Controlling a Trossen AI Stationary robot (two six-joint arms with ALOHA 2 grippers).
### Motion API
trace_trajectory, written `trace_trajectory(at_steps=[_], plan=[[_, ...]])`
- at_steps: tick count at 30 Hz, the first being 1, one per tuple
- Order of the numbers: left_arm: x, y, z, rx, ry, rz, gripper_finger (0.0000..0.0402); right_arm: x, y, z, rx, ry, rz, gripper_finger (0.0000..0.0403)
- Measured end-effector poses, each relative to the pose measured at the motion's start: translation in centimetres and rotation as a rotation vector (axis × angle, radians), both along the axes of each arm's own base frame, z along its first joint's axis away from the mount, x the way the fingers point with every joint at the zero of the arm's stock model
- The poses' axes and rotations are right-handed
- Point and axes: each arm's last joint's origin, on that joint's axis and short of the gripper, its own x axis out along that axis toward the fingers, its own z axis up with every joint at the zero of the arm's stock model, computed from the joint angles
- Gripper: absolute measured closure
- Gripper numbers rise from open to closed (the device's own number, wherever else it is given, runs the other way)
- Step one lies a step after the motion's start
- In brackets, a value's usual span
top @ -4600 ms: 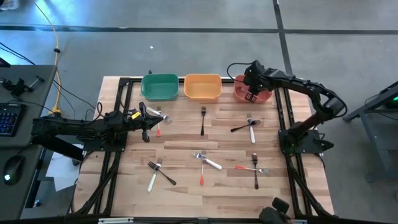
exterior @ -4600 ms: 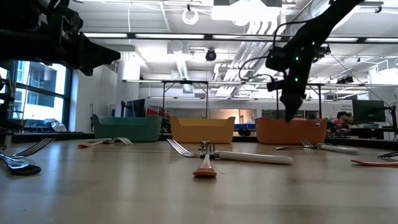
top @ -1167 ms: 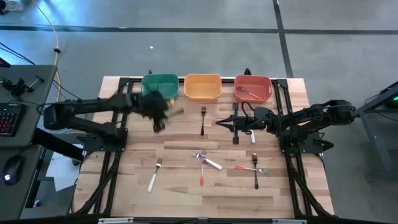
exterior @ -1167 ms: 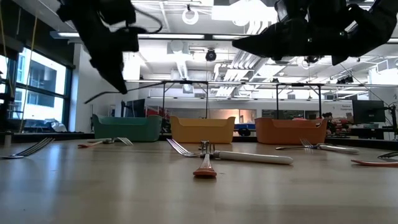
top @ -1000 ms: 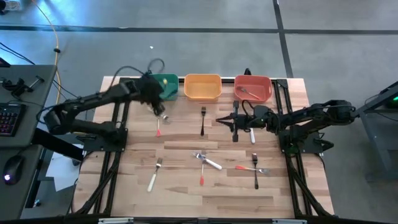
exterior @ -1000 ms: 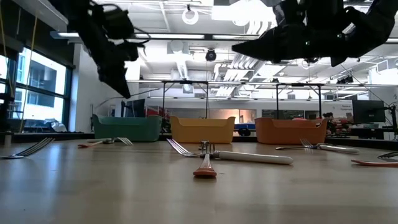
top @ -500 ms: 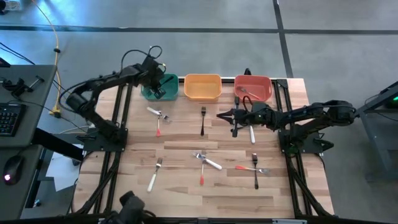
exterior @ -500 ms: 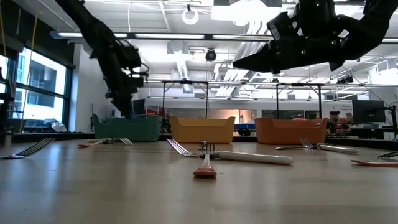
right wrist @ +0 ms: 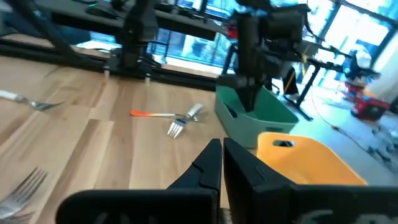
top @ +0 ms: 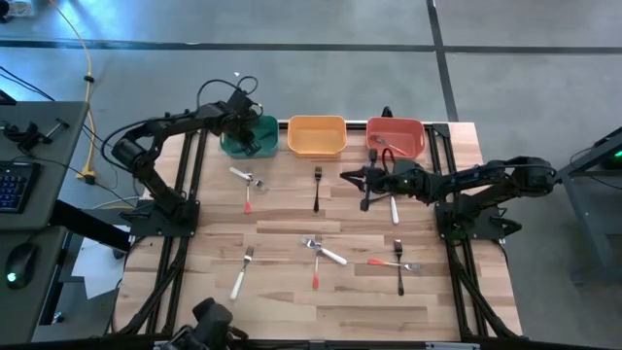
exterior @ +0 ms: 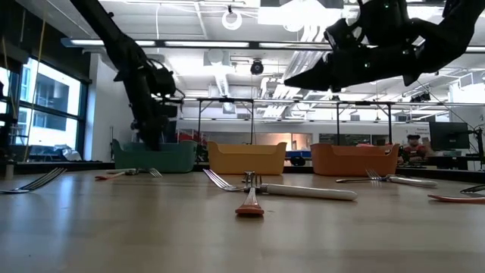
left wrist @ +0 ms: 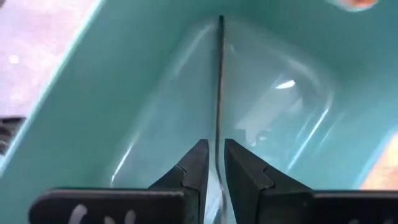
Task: Sort silverware by color (type)
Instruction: Put the white fork into the yellow bin
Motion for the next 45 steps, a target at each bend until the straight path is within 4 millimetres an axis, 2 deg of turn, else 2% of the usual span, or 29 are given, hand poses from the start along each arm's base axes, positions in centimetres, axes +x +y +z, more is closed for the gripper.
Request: trace_trajectory(at_steps=[3, 7, 12, 16, 21, 25, 30, 38, 45], plan=[[0.2, -0.8, 1.3, 0.023, -0.023, -0.022, 0.0359, 0.0, -0.1, -0.1, 0.038, -0.003, -0.024, 0.0403], [0.7, -1.9, 3.2, 0.118, -0.116, -0.054, 0.0381, -0.1, -0.2, 0.0, 0.08, -0.017, -0.106, 0.0403], [0.6, -4.3, 4.0, 0.165, -0.374, -0.121, 0.0399, 0.1, 0.2, 0.0, 0.177, -0.04, -0.155, 0.0403], [0.7, -7.0, 4.1, 0.208, -0.576, -0.19, 0.0401, 1.3, 1.2, 0.5, 0.288, 0.053, -0.156, 0.0403], [0.7, -10.5, 3.5, 0.238, -0.712, -0.313, 0.0401, 2.7, 3.5, 0.6, 0.387, 0.248, -0.18, 0.0403], [0.7, -12.4, 2.6, 0.248, -0.832, -0.342, 0.0401, 3.9, 5.7, 0.2, 0.469, 0.317, -0.171, 0.0398], [0.2, -14.3, 1.0, 0.208, -1.013, -0.415, 0.0401, 5.5, 8.3, -1.0, 0.582, 0.398, -0.192, 0.0371], [-0.4, -15.2, 0.0, 0.232, -1.044, -0.459, 0.0401, 9.0, 12.7, -2.3, 0.637, 0.665, -0.275, 0.0313], [-0.4, -15.2, 0.0, 0.237, -1.047, -0.462, 0.0401, 12.1, 15.5, -2.9, 0.715, 0.84, -0.262, 0.0293]])
